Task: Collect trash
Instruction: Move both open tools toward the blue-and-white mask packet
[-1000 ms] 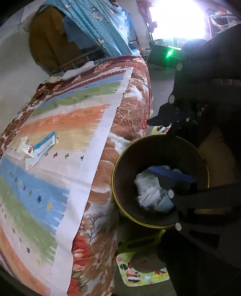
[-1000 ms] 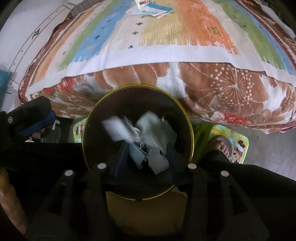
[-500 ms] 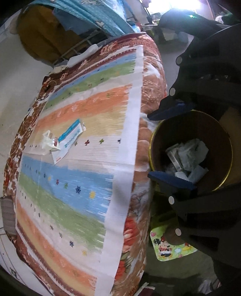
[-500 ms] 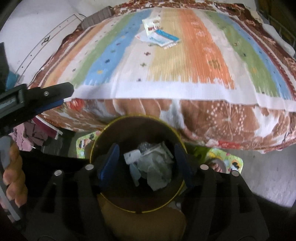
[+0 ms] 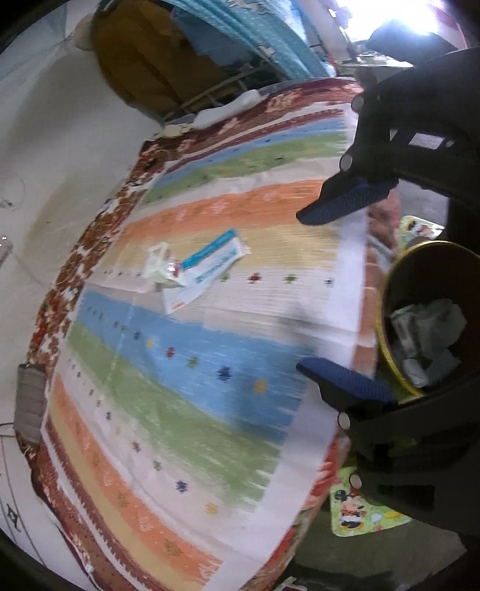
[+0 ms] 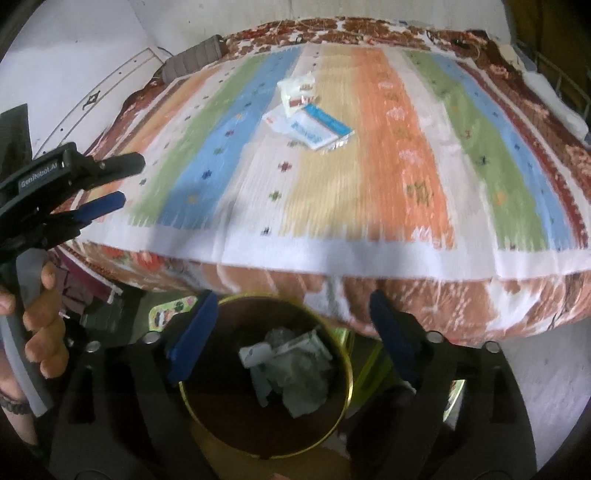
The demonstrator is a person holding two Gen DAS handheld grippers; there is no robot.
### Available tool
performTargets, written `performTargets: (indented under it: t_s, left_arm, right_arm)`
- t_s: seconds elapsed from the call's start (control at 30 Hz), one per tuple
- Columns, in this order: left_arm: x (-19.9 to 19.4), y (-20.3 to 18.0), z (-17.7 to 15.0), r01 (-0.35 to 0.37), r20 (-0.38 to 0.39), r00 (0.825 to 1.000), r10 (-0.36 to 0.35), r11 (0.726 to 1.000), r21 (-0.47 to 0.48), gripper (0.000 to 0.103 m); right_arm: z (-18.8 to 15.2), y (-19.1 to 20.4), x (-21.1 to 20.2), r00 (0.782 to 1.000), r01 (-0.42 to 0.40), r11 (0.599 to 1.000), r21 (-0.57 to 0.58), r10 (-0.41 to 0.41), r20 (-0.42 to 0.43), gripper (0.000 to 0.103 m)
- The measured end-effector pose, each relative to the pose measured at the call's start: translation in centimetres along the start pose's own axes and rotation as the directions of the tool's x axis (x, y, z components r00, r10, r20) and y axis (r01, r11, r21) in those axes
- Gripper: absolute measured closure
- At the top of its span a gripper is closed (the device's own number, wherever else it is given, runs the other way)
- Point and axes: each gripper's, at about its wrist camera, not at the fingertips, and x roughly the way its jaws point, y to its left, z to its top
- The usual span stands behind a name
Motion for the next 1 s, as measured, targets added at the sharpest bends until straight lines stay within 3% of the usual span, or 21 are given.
performTargets:
  t_s: [0.1,0.37,0.47,0.53,1.0]
  left_arm:
    - [0.7,-0.2,1.6,0.005,0.034,0.999,-0.005,1.0,0.002,0.019]
    - [3.3,-1.2,5.1,-0.02,0.076,0.997,0.014,0.997,0.077,0.006]
    - [4.4,-1.4,6.1,-0.031,0.073,0.997,0.024,0.995,0.097,0.006]
    - [5.1,-1.2,7.0,-0.002,0.065,0.998,-0.003,0.997,0.078,0.006]
    - [9.9,0.0,10.2,-0.046,0.062,0.997,0.042,0.997,0.063,0.006]
  right_arm:
    - [1.4,-0.4,0.5,1.0,0.019,1.0,-0.009,-0.018,0.018,0.013]
    - [5.6,-1.0,2.1,0.996,0.024,0.999,-0.031,-0.021,0.087,0.01]
    - [6.9,-1.4,3.1,0.995,0.015,1.0,-0.026,-0.012,0.1,0.009]
    - [7.7,-1.6,3.9,0.995,0.008,1.0,-0.021,-0.005,0.103,0.009]
    - [11.2,-3.2,9.1,0.995,0.007,1.0,0.01,-0.008,0.1,0.009]
